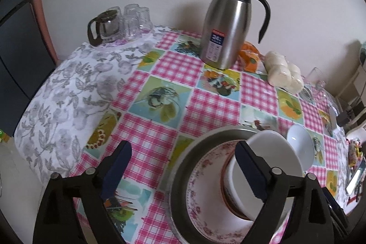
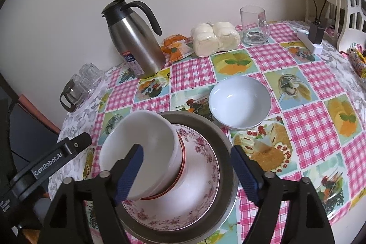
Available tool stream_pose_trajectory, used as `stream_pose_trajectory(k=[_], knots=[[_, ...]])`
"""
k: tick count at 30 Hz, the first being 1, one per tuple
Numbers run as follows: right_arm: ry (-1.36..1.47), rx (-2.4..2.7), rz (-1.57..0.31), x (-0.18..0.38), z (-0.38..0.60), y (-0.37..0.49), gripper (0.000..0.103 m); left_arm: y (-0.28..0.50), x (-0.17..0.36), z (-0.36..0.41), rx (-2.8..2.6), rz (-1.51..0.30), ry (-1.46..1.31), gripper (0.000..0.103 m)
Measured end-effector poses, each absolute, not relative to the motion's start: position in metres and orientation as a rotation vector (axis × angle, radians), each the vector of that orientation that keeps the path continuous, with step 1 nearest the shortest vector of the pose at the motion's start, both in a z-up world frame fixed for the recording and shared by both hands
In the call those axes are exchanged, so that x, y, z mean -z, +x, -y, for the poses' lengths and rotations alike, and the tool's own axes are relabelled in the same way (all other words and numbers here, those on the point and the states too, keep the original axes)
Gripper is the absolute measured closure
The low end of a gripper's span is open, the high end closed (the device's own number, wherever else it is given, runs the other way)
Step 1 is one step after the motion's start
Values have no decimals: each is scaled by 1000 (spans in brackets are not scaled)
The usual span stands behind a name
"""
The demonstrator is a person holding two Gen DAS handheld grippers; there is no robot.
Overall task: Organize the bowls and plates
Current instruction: 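Open both tools to release the white square bowl and withdraw, then move both tools toward the plain white round bowl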
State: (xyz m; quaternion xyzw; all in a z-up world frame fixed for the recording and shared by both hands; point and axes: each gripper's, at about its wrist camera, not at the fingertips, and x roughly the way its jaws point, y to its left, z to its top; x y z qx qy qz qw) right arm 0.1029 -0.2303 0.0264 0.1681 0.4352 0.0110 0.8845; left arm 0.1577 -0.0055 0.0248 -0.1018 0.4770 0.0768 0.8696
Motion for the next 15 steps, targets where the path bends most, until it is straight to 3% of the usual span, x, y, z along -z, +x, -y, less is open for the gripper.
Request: stream_pose_trajectory(k=[6,15], knots=[[335,-22,-893,-27,230,103,0,156,-24,0,-182,-986,-240,9],[330,-14,-876,-29,236,100,0,154,-29,2,-186,-945,-249,9]])
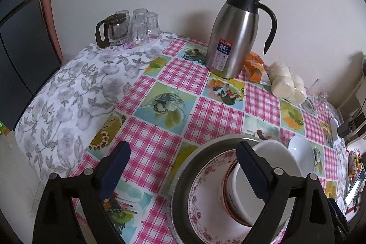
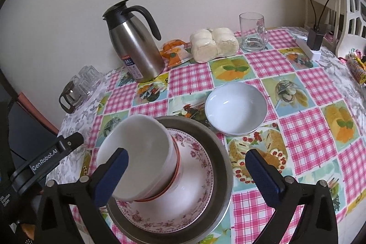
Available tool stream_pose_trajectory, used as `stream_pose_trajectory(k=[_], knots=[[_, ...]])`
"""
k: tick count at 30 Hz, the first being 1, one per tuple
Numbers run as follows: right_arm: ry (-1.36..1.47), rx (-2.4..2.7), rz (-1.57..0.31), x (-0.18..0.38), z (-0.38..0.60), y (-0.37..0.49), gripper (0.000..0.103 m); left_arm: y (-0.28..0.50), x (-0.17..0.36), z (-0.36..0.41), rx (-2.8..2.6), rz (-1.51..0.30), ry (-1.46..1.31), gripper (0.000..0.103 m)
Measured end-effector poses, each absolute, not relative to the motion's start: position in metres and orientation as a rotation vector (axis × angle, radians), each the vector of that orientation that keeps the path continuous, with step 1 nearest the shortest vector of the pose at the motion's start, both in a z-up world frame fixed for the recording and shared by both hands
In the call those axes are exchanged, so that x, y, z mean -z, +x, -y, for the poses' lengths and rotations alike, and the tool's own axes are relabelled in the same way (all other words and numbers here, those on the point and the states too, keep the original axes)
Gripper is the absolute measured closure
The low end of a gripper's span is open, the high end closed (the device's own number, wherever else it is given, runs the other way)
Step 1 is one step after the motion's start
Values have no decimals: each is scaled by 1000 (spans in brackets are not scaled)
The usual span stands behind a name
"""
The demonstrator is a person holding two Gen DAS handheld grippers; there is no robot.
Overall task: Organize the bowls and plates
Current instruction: 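Move both tools toward the plain white round bowl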
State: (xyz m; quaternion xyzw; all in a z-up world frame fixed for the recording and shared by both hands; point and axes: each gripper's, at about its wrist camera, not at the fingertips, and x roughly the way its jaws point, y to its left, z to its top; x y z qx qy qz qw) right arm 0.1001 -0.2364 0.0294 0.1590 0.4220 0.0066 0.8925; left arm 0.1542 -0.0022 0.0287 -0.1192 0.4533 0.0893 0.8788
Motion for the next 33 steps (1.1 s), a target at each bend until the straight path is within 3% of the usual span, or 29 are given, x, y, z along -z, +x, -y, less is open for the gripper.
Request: stream_pose_trajectory(k=[22,33], knots=[[480,76,-764,-45,326,78,0,145,-68,79,26,-712,-225,9],[602,205,-754,-36,407,71,0,164,-74,156,212,-766,-88,9]])
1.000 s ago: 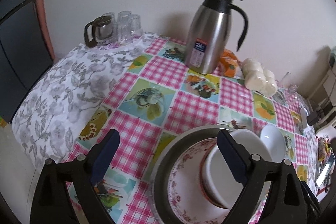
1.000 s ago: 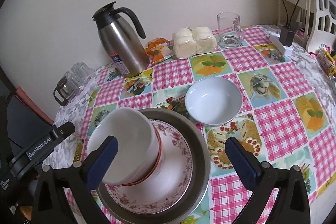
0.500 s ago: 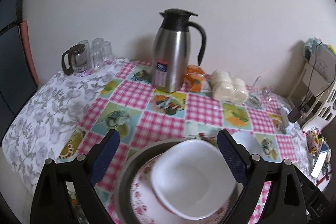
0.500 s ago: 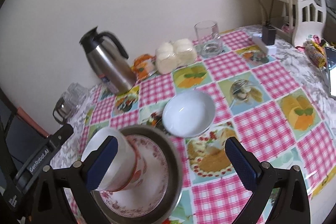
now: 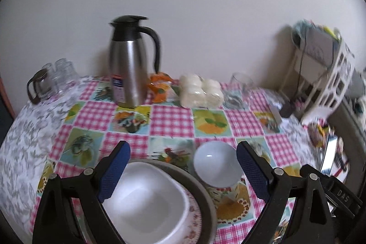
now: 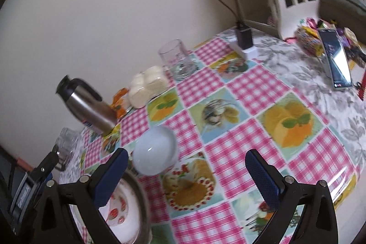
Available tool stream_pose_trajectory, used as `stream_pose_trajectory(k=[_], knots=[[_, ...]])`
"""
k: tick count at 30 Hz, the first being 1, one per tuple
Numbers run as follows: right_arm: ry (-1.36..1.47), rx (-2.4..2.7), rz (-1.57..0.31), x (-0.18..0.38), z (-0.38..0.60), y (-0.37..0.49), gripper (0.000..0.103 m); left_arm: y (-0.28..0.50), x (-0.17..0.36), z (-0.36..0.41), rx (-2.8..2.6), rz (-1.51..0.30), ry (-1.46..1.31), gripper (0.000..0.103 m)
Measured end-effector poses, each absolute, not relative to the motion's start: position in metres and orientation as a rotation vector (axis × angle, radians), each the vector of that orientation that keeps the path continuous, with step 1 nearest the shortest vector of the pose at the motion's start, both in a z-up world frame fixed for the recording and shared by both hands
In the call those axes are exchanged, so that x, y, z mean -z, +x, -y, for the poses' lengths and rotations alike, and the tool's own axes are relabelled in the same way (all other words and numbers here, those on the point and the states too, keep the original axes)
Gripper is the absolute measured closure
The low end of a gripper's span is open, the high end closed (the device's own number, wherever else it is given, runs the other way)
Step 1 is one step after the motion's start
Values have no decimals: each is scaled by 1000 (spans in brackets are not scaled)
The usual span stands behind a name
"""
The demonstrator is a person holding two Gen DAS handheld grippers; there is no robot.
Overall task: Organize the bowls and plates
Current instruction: 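Move both tools toward the plain white round bowl, then close both tools on the white round bowl's rim and lift it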
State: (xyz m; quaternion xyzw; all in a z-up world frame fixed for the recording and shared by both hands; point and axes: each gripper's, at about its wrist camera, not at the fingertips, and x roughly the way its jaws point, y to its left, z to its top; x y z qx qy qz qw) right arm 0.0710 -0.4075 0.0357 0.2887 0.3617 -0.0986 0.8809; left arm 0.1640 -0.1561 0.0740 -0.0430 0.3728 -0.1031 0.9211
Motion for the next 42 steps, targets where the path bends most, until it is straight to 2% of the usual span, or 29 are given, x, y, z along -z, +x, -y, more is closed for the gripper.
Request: stream_pose_trajectory(k=[11,13,15,17,20,24,33,42], knots=[[617,192,-814,-7,426,97,0,199,-40,217,250,-886,17,10],[621,188,-828,-1,425,103,0,205,-32,223,254,-910,23,14],[624,179,-849,6,423,108,0,212,-24,228,258,-934,31,25],[622,176,-865,13,422,113,2,216,-16,233,261,-954,45,26],[616,173,-883,21,420,121,6,222,-6,239,252,-974,62,33],[637,192,-900,36,420,128,7,230,4,242,239,-996,66,34],[635,161,-942,59,411,146,15,241,19,238,212,-1023,51,37],[623,132,-989,73,391,163,30,245,29,246,232,-1039,68,38]])
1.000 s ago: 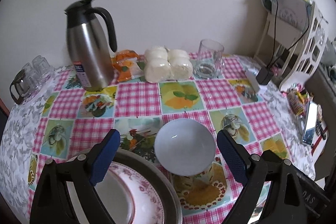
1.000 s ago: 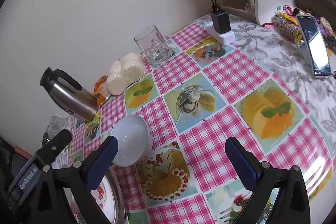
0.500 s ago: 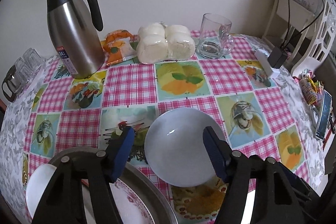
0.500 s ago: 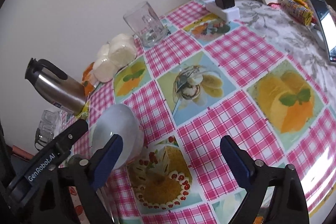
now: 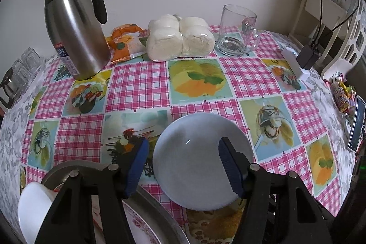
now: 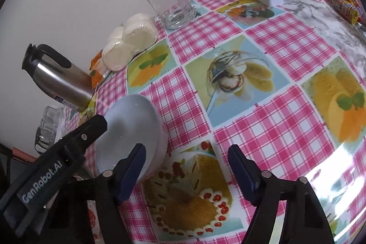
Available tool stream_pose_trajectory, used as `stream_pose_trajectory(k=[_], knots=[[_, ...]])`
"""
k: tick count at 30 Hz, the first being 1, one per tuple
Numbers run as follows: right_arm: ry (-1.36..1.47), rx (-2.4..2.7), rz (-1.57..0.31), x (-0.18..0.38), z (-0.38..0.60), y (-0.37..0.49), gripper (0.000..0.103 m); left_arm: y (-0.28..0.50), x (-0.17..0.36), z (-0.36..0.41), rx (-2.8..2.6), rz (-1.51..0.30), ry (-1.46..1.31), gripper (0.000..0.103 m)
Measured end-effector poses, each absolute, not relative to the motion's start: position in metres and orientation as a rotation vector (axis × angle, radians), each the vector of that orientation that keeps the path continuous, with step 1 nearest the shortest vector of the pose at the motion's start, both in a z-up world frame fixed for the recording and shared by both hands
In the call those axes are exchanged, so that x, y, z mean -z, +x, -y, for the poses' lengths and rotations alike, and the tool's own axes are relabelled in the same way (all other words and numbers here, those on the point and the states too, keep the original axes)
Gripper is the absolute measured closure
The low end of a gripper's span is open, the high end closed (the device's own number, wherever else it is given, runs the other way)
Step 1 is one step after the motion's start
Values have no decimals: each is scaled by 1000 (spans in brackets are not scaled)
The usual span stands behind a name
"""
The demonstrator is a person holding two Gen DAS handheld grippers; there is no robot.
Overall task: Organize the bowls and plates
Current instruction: 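Close both tools on the white round bowl's rim and lift it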
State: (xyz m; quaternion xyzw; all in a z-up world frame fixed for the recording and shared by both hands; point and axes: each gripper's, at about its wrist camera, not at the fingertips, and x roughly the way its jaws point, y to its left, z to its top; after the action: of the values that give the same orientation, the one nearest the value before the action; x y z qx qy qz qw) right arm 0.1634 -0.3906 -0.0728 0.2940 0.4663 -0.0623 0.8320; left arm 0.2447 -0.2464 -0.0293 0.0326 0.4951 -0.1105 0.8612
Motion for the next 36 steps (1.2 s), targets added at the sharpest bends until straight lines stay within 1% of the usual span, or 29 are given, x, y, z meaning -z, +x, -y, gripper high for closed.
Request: stream_pose_trajectory(k=[2,4,8,11,15,17,22,36], knots=[[627,134,-1001,76,388,167,37,246,31,246,231,-1041,67,38],[637,131,-1006,79,387,168,40,247,33,245,229,-1048,63,38],[657,107,-1001,82,384,172,53,248,36,245,229,-1056,57,38],[655,84,-987,81,379,175,69,249,37,245,231,-1060,52,38],[645,62,-978,80,373,178,80,249,38,244,230,-1064,52,38],[651,50,-978,81,372,179,87,249,38,244,228,-1065,49,38],[637,57,-981,78,375,177,89,249,37,243,235,-1066,42,38],[668,143,-1010,77,407,166,89,247,46,251,261,-1112,69,38]])
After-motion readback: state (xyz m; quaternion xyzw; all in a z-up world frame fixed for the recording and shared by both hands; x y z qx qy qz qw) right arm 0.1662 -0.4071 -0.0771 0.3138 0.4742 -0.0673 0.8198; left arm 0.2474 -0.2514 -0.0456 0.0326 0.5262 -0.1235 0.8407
